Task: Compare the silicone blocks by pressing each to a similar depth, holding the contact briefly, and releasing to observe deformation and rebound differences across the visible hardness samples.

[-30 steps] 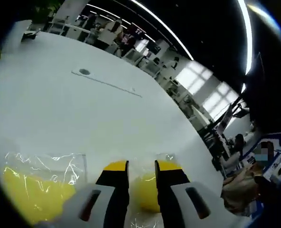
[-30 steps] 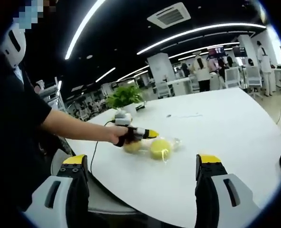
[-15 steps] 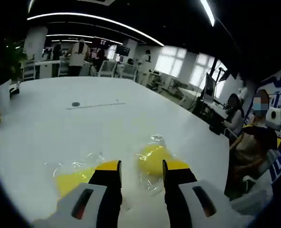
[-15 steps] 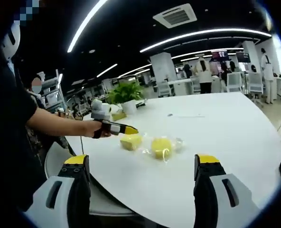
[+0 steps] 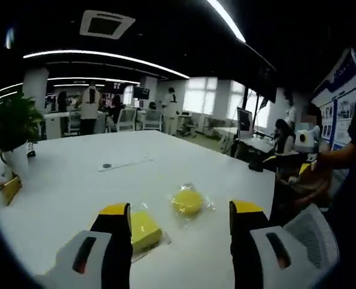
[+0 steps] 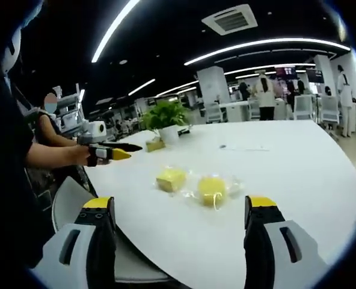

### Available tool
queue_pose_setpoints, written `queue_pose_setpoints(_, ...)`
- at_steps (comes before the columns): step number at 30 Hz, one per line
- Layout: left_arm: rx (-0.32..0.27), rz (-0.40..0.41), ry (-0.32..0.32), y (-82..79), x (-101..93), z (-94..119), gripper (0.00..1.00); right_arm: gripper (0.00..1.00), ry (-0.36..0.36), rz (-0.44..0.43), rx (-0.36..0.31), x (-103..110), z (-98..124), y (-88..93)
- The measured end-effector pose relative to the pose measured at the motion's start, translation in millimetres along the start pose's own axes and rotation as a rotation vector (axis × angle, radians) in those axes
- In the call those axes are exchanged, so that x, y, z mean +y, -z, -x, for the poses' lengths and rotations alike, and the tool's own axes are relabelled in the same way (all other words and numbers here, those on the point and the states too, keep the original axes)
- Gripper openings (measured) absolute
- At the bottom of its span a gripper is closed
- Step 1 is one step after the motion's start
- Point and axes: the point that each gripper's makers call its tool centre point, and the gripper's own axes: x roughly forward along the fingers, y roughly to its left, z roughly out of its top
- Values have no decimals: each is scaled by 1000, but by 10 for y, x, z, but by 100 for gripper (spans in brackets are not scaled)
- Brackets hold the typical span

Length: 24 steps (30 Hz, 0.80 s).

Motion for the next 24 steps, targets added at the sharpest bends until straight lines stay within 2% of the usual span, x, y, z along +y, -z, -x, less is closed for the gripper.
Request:
queue_pose_setpoints(3, 1, 26, -3, 28, 0, 180, 73, 85, 4, 10, 6, -14, 18, 35)
queue_pose_setpoints(5, -37, 92, -23, 44, -41, 348, 77, 87, 12, 19, 21, -36, 20, 95)
queue_pose_setpoints(6, -43, 141, -7, 113, -91, 444, 80, 87, 13, 19, 31, -41, 21, 121)
queue_pose_setpoints(7, -35, 147, -9, 173, -100, 504, 83, 85, 14, 18, 46, -44, 23, 156)
queue_pose_setpoints(8, -29, 130, -15, 226, -100, 560, 85, 83, 16, 23, 90, -50, 39, 240)
queue_pose_setpoints(9, 11, 103, -44, 351, -74, 647, 88, 81, 14, 31, 142, -44, 56, 337)
queue_pose_setpoints(11, 56, 75, -85, 497, -17, 765, 95, 80, 7, 41, 122, -2, 54, 335)
queue_pose_setpoints(14, 56, 82, -82, 563, 19, 883, 95, 86, 16, 30, 104, 2, 73, 303)
queue_pose_setpoints(16, 58, 67, -72, 592, 13, 928, 99, 87, 32, 17, 91, -30, 103, 286)
queue_pose_setpoints(19, 88, 62, -39, 652, -26, 959, 99, 89, 62, -36, 141, -88, 160, 373)
queue_pose_setpoints(22, 130, 32, -23, 735, -45, 982, 99, 91, 87, -27, 157, -146, 189, 403)
queue_pose_setpoints(24, 124, 18, -14, 728, -75, 984, 99, 93, 94, -38, 156, -150, 194, 398)
